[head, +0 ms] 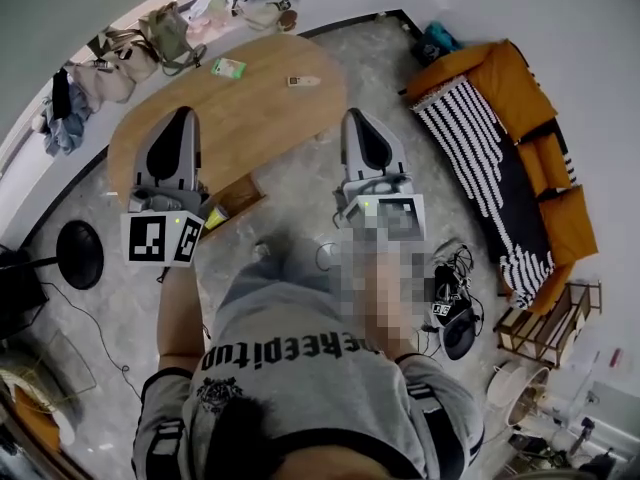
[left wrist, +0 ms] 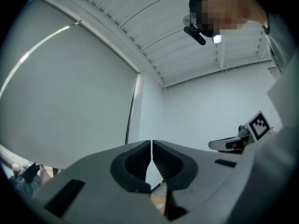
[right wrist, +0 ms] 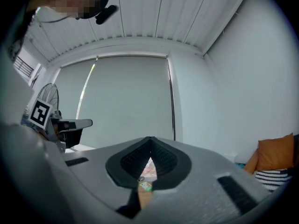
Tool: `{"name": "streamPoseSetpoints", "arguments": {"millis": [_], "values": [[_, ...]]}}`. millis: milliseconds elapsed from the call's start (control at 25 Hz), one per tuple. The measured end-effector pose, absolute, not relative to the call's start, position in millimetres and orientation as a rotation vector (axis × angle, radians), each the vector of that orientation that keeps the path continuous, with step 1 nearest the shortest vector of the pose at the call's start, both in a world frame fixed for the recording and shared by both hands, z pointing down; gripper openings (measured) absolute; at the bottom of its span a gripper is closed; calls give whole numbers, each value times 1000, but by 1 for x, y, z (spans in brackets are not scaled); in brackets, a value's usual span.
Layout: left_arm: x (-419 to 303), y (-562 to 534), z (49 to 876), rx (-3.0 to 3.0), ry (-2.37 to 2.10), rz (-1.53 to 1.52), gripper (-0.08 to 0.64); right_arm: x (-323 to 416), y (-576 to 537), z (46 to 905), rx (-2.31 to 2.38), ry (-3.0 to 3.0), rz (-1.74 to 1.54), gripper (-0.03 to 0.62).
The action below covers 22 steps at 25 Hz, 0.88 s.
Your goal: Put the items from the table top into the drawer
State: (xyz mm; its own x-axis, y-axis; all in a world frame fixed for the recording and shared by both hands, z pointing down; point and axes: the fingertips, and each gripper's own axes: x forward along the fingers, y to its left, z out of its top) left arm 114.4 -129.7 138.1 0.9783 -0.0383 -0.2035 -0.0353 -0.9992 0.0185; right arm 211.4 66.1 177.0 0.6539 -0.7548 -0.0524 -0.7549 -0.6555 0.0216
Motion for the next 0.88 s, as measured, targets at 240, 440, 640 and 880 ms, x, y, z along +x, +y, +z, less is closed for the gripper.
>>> {"name": "streamPoseSetpoints", "arguments": {"millis": [240,440,640,880], "values": [[156,-136,155,3094,-38,-268,12,252,64,195,-2878,1287,26,3],[193,-151,162,3099,-76,-254,12,301,49,209,-2870,1322,-25,3],[242,-159,167,3101,-126,-240,12,364,33,233,-2832,1397,-130,3],[300,-166,176,3101,-194,-224,12,440,11,288,-2812,1551,-366,3]]}}
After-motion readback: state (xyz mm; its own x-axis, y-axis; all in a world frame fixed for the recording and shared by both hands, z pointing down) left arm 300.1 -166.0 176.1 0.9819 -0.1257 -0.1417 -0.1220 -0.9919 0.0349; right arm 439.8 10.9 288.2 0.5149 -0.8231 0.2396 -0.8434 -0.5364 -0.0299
